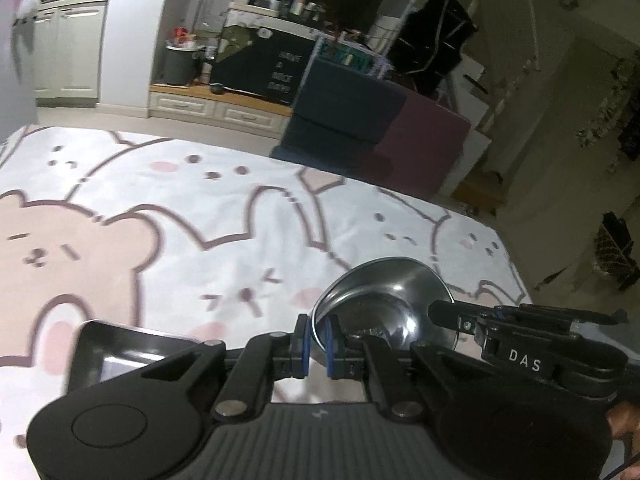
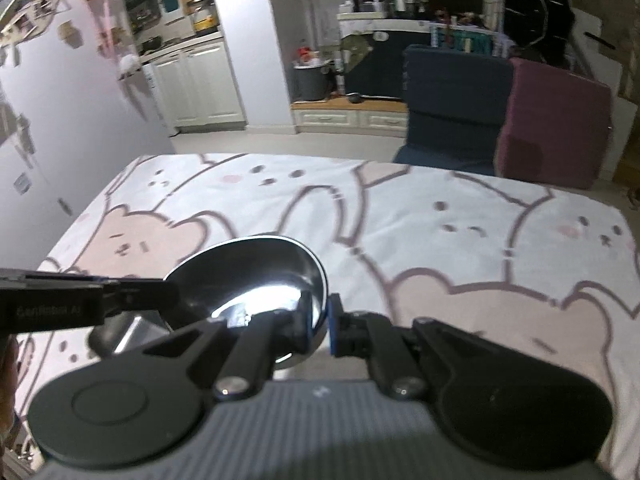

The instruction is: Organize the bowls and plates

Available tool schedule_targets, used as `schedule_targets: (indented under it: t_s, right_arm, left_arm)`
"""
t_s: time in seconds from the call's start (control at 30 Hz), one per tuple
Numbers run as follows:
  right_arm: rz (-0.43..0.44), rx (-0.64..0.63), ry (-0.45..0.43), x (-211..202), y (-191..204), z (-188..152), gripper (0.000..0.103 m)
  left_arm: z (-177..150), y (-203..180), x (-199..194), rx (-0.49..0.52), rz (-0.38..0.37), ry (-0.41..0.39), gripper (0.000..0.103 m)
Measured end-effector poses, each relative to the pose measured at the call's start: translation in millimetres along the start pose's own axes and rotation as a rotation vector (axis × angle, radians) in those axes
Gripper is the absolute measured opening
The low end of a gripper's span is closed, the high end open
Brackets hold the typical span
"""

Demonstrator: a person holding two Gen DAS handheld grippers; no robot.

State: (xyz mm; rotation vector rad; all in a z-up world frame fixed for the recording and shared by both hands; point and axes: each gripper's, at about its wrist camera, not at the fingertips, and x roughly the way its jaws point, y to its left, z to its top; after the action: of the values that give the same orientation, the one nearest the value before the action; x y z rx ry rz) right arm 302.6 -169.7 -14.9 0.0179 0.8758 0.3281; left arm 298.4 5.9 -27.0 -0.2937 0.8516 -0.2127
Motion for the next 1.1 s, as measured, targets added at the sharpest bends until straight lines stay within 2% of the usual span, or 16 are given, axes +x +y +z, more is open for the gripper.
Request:
schedule_targets:
  t_s: [0.33,0.63,0.8,1.1]
  right_arm:
    - [0.079,-0.056,0.034,27,86,0,0.009]
    - [0.119,-0.116,0.121,70,151,-12,0.009]
    - [0.120,-0.131,0.155,95,163,-18,0.009]
    - [0.133,-0.123,0.195,129,160,-19,0.006]
  left_arm:
    - [-14,73,-35,-0.065,0.079,-0.006,0.008]
    - [-32,131,-27,-0.147,0.140,0.057,0.008]
    - [-39,146,-10,-0.161,0.155,0.110,0.008]
    - [-44,155,6,-0.145,0.174,0.165,0.009]
